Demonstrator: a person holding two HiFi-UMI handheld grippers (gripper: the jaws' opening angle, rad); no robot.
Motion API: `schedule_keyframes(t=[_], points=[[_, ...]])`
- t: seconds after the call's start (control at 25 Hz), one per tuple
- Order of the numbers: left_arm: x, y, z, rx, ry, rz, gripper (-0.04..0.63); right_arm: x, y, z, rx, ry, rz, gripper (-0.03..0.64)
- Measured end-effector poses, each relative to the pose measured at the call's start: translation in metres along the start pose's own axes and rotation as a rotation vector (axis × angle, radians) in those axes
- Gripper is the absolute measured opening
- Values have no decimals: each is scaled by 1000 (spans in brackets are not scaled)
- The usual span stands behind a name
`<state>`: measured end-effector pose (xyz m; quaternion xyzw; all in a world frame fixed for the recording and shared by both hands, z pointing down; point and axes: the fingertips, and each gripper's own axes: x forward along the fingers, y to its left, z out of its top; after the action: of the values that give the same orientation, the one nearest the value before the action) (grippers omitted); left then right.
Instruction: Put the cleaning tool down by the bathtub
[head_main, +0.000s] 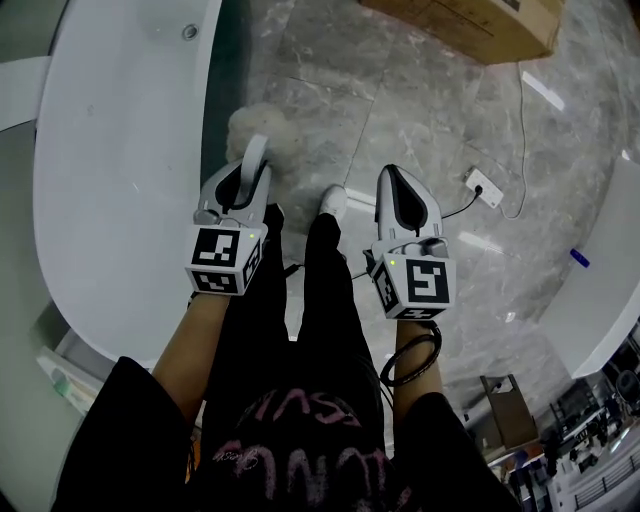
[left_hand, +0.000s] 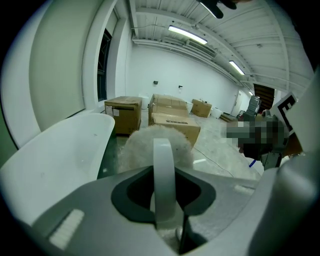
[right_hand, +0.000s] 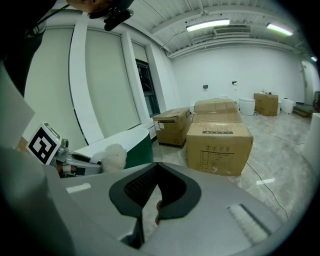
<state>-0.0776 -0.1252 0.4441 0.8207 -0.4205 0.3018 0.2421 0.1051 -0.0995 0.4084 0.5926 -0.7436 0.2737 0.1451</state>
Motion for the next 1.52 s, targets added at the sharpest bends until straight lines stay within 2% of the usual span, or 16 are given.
schedule_keyframes(t=[0.4, 0.56, 0.8, 1.2, 1.32, 1.52], points=[[50, 13, -56, -22, 49, 8, 80, 40, -9, -51, 37, 32, -7, 23], [76, 24, -76, -59, 65, 51, 80, 57, -20, -73, 49, 45, -10, 22], [116, 35, -117, -77, 78, 72, 80, 84, -31, -124, 84, 63, -17, 23], [167, 48, -195, -111, 106, 103, 80, 127, -36, -214, 68, 132, 9, 23], [183, 53, -220, -109, 116, 102, 80, 142, -37, -237, 113, 129, 16, 22], [210, 67, -260, -91, 139, 103, 80, 168, -30, -272, 79, 137, 48, 23]])
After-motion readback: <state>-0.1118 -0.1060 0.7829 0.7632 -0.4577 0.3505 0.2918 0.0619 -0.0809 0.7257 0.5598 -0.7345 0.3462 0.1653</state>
